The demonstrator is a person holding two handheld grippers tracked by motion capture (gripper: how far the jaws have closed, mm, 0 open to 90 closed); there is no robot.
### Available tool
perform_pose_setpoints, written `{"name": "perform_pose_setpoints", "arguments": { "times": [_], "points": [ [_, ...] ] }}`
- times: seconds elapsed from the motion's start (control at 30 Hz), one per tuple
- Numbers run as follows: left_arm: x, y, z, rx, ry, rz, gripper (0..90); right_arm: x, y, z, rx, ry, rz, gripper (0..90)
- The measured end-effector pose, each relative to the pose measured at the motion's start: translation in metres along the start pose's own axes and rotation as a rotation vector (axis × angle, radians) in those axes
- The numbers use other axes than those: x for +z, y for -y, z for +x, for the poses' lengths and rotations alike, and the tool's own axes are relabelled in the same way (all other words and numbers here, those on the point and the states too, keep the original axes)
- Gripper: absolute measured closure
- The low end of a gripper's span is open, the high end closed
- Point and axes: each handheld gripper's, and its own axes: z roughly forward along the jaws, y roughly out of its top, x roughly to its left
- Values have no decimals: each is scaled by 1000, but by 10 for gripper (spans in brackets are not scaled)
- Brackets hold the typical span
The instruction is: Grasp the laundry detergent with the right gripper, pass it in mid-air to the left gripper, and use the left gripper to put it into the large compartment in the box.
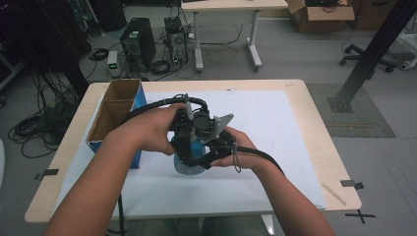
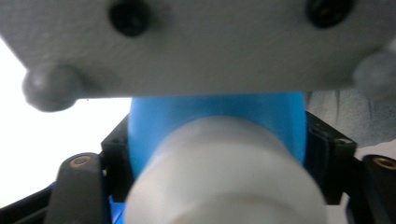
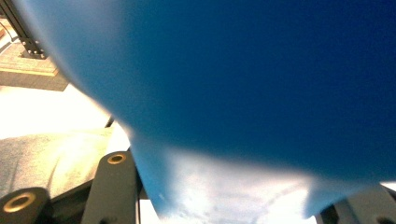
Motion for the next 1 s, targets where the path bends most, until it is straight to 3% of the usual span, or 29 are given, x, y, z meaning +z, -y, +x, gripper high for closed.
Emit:
{"name": "perform_pose_setpoints", "arguments": {
  "times": [0.03, 0.1, 0.23, 0.27, 0.3, 0.33, 0.37, 0.4, 0.43, 0.47, 0.5, 0.53, 0.57, 0.6, 0.63, 0.67, 0.7, 0.8, 0.83, 0.87, 0.93, 1.0],
  "points": [
    [0, 0, 0, 0, -1, 0, 327, 0, -1, 2, 26, -17, -9, 461],
    [0, 0, -1, 2, -14, 3, 348, 1, 0, -1, -17, 16, 8, 461],
    [1, -1, -2, 15, -35, 25, 372, 2, 0, 1, -7, 14, 11, 461],
    [1, -1, -3, 22, -43, 31, 372, 2, -1, 3, 7, -5, 3, 461],
    [1, -2, -3, 22, -48, 33, 372, 2, 0, -2, -54, 39, 19, 461],
    [1, -2, -3, 19, -49, 32, 374, 3, 2, -11, -175, 78, 31, 461],
    [1, -3, -3, 13, -50, 38, 374, 5, 2, -13, -189, 109, 15, 462],
    [1, -3, -3, 13, -53, 39, 375, 2, 0, -1, -37, 22, -5, 462],
    [0, -3, -3, 15, -56, 39, 376, 0, -1, 5, 39, -15, -9, 462],
    [0, -4, -3, 15, -56, 39, 378, 0, -1, 1, -9, 33, 7, 462],
    [0, -4, -2, 13, -53, 41, 379, 0, -1, 3, 19, 26, 7, 462],
    [0, -5, -2, 15, -53, 43, 380, -1, -1, 2, 16, 32, 12, 462],
    [-1, -5, -2, 17, -54, 48, 381, -1, 0, 0, -16, 45, 9, 462],
    [-2, -6, -2, 15, -53, 50, 381, 0, 2, -13, -177, 94, 13, 462],
    [-2, -7, -2, 12, -54, 51, 382, 0, 1, -10, -145, 95, 8, 462],
    [-3, -7, -2, 11, -56, 53, 383, -2, 0, -2, -39, 31, -14, 461],
    [-3, -8, -2, 12, -59, 54, 384, -3, -1, 0, -23, 27, -9, 461],
    [-5, -8, -3, 11, -70, 60, 385, -4, -1, -1, -38, 36, -16, 455],
    [-6, -9, -3, 12, -70, 62, 385, -5, -3, 2, 4, 43, -4, 453],
    [-7, -9, -3, 11, -69, 65, 386, -4, -2, -1, -33, 31, -26, 450],
    [-8, -9, -3, 14, -74, 64, 386, -5, -2, 0, -8, 38, -31, 442],
    [-10, -10, -4, 20, -80, 61, 386, -6, -1, -3, -27, 63, -32, 425]
  ]
}}
